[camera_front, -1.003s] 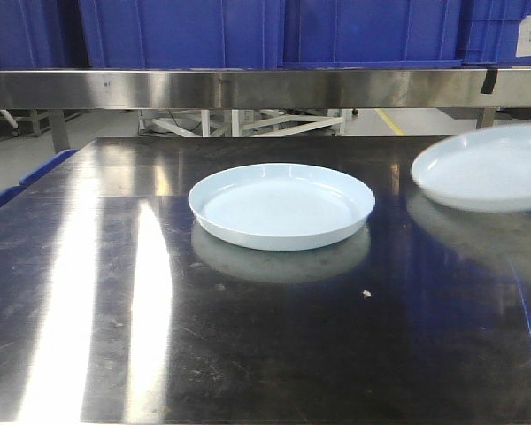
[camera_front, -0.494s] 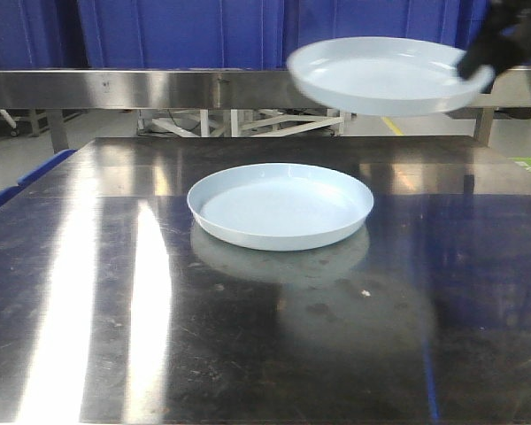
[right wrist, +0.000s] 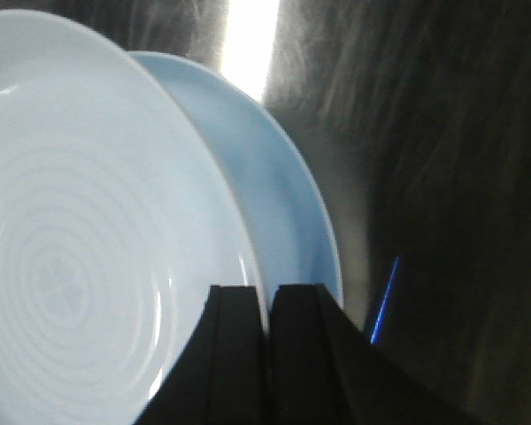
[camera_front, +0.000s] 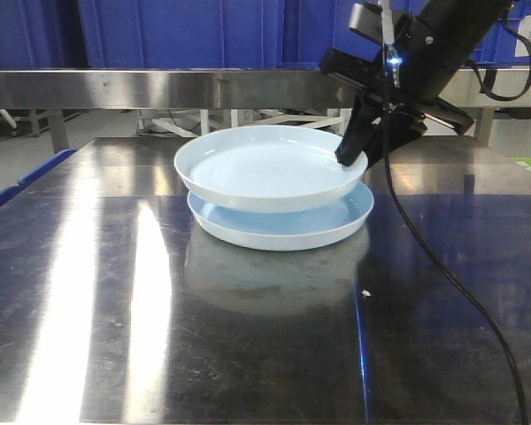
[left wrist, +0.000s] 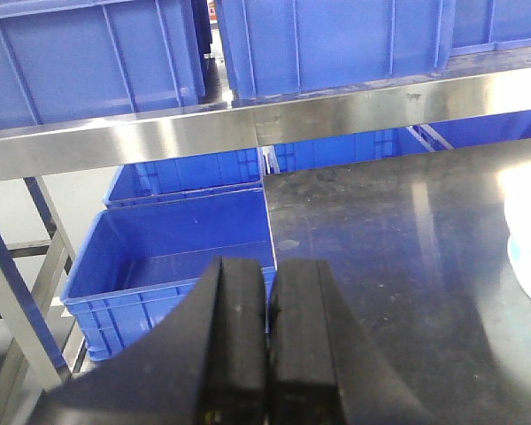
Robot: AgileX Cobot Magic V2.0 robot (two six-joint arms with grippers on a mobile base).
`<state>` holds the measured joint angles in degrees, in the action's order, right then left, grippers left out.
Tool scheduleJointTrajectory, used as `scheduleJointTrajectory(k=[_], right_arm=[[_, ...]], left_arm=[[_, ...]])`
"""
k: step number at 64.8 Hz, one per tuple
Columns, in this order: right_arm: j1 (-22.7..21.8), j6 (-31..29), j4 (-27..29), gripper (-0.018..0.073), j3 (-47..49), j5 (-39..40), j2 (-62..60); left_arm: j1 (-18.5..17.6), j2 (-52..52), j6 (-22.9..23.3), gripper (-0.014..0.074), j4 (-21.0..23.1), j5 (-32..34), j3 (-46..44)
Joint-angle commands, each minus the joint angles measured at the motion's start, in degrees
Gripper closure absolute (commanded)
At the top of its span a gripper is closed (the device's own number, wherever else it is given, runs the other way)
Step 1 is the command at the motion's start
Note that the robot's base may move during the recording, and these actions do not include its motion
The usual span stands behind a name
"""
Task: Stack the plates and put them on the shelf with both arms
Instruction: 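Lift the plate and lower it onto the center plate, then open the right gripper and release the top plate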
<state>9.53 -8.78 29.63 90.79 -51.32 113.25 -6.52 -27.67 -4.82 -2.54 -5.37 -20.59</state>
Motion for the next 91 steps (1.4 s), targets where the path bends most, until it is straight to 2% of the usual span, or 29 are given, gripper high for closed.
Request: scheduleJointTrajectory(k=[1, 13, 37, 74, 91], right_arm=[[-0.2, 0.2, 0.5, 0.0417, 1.3, 1.5, -3.6], [-0.2, 0.2, -1.4, 0.0311, 0.7, 1.3, -3.6], [-0.2, 3.1, -6.6, 0.0181, 0.5, 1.1, -3.6], [0.9, 3.6, -7.1, 0.0176, -4.5, 4.1, -3.6], [2.6, 3.9, -4.0, 0.0176, -4.5, 5.4, -3.6]], left_arm=[[0.1, -0.1, 0.6, 0.0514, 0.1, 5.0, -1.6], [0.1, -0.1, 0.6, 0.0514, 0.1, 5.0, -1.6], [0.1, -0.1, 0.6, 0.0514, 0.1, 5.0, -1.6], [0.1, -0.1, 0.6, 0.0514, 0.1, 5.0, -1.6], [0.1, -0.1, 0.6, 0.0514, 0.1, 5.0, -1.6]])
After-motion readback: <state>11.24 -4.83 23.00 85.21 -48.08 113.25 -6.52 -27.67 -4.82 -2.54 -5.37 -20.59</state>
